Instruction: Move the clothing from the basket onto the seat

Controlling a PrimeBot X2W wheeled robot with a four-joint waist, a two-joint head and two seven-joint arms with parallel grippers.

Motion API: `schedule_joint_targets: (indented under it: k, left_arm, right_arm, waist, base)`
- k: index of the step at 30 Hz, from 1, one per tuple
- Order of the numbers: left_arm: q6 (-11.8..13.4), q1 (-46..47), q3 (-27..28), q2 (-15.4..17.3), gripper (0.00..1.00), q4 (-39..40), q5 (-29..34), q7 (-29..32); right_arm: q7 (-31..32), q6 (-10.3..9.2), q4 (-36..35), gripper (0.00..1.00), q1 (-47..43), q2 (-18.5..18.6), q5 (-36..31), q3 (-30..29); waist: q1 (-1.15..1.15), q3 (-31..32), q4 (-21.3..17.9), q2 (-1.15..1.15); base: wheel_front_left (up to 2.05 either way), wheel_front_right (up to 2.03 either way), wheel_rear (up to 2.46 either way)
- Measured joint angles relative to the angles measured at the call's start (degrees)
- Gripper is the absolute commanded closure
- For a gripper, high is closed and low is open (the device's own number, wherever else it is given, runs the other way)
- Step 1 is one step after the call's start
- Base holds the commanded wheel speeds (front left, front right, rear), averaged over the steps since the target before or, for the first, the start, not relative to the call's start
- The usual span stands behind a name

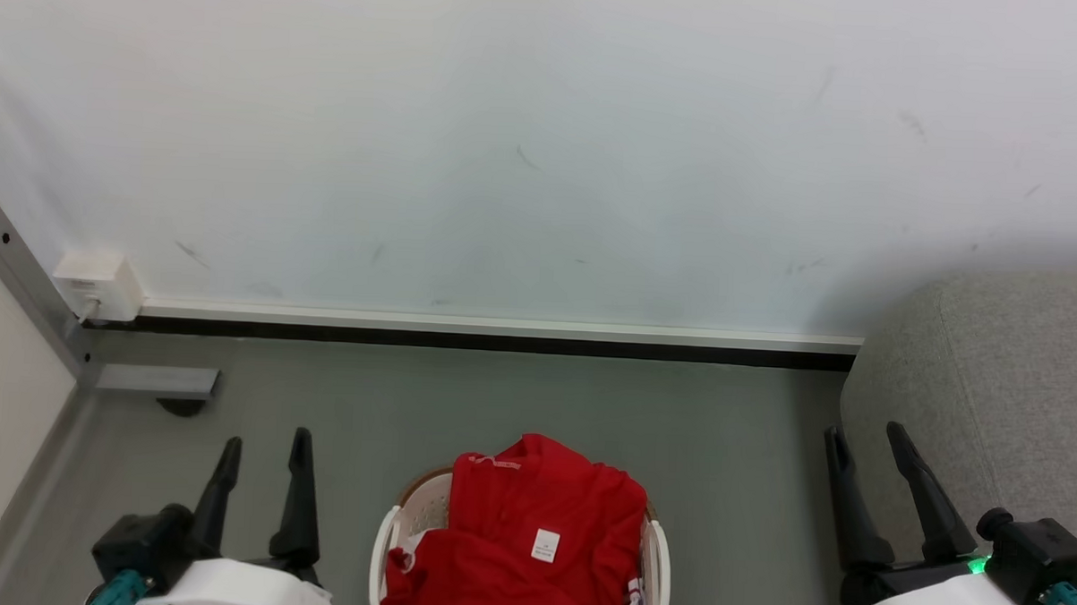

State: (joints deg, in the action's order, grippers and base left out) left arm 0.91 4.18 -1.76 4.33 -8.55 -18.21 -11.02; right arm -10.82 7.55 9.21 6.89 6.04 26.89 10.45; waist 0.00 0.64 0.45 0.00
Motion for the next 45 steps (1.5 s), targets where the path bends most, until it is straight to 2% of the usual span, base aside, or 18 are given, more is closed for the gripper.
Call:
schedule_joint_targets:
  k: [37, 45]
  left_arm:
    - [0.1, 0.1, -0.2, -0.2, 0.00, 1.6, 16.7, -4.1]
    - [-0.1, 0.1, 0.1, -0.4, 0.00, 1.6, 16.8, -4.1]
  right_arm:
    - [-4.2, 0.00, -0.9, 0.00, 1.0, 0.3, -13.8, 1.2]
    - [-4.4, 0.00, -0.9, 0.00, 1.0, 0.2, -13.8, 1.0]
  waist:
    - [0.00, 0.1, -0.4, 0.00]
    - [0.00, 0.1, -0.6, 0.00]
  base:
    - [0.00, 0.00, 0.00]
    - [0.00, 0.00, 0.00]
